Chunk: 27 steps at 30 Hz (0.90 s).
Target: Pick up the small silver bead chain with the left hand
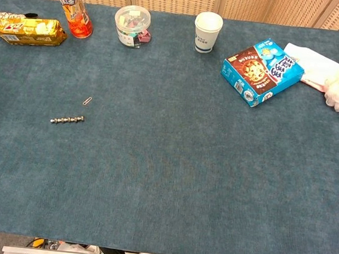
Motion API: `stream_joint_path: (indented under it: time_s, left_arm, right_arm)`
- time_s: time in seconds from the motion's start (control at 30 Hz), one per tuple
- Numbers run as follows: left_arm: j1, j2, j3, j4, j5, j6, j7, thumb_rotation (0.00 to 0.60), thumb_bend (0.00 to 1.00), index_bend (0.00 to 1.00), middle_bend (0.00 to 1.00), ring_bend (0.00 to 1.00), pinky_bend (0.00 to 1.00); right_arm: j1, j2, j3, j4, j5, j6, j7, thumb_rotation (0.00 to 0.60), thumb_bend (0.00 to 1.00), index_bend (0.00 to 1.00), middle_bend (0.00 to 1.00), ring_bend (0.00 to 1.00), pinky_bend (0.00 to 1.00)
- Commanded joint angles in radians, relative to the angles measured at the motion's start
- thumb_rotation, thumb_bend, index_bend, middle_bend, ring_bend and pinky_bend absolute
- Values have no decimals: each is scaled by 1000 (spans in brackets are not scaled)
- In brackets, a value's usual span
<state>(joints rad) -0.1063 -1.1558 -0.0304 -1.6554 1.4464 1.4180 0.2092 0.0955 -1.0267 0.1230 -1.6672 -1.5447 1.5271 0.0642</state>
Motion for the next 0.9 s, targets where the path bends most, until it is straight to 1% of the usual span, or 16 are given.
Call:
stream_joint_path:
  time_s: [0.03, 0.07, 0.1, 0.17, 0.2, 0.27, 0.37, 0.47, 0.57, 0.67, 0.83, 0.9]
  left_arm:
    - [-41, -24, -7, -7, -56, -86, 86, 600, 262, 218, 416, 407, 479]
    - [-50, -27, -9, -10, -68, -102, 99, 600, 262, 232, 445, 446, 545]
    - [-60, -33, -14, -10, -82, -119, 109, 600, 262, 241, 466, 474, 588]
    - [-73, -45, -21, -4, -104, -138, 128, 600, 262, 272, 544, 566, 712]
    - [-78, -52, -24, -2, -115, -146, 138, 600, 262, 279, 569, 591, 749]
    - [-87, -71, -31, 1, -139, -155, 157, 600, 262, 294, 651, 671, 853]
    - [-99, -104, -36, 6, -165, -166, 179, 600, 261, 321, 767, 781, 952]
    - [-112, -140, -41, 14, -191, -174, 214, 600, 258, 347, 824, 839, 993]
    - [-122, -183, -49, 24, -204, -169, 229, 600, 251, 387, 867, 875, 1000]
    - [-134, -216, -49, 39, -206, -172, 241, 600, 248, 409, 892, 897, 1000]
    - [-157, -262, -50, 62, -217, -192, 255, 600, 246, 427, 901, 906, 1000]
    - [-165, -280, -53, 72, -221, -195, 259, 600, 226, 441, 907, 912, 1000]
  right_arm:
    - [14, 1, 6, 0, 6, -17, 0, 600, 176, 413, 467, 379, 320]
    - [18, 2, 7, 0, 7, -22, 1, 600, 176, 413, 467, 379, 320]
    - [22, 3, 9, 1, 8, -26, 2, 600, 176, 413, 467, 379, 320]
    - [27, 4, 11, 4, 10, -31, 2, 600, 176, 413, 467, 379, 320]
    - [29, 4, 11, 6, 11, -34, 3, 600, 176, 413, 467, 379, 320]
    - [34, 4, 11, 12, 15, -41, 10, 600, 177, 413, 467, 379, 320]
    - [43, 1, 11, 23, 29, -63, 19, 600, 176, 413, 467, 379, 320]
    - [55, -5, 11, 34, 37, -84, 26, 600, 177, 413, 467, 379, 320]
    - [66, -10, 11, 44, 40, -99, 32, 600, 177, 413, 467, 379, 320]
    - [75, -15, 10, 52, 47, -114, 37, 600, 176, 413, 467, 379, 320]
    - [85, -24, 8, 63, 56, -133, 43, 600, 176, 413, 467, 379, 320]
    - [87, -26, 6, 66, 57, -136, 45, 600, 176, 413, 467, 379, 320]
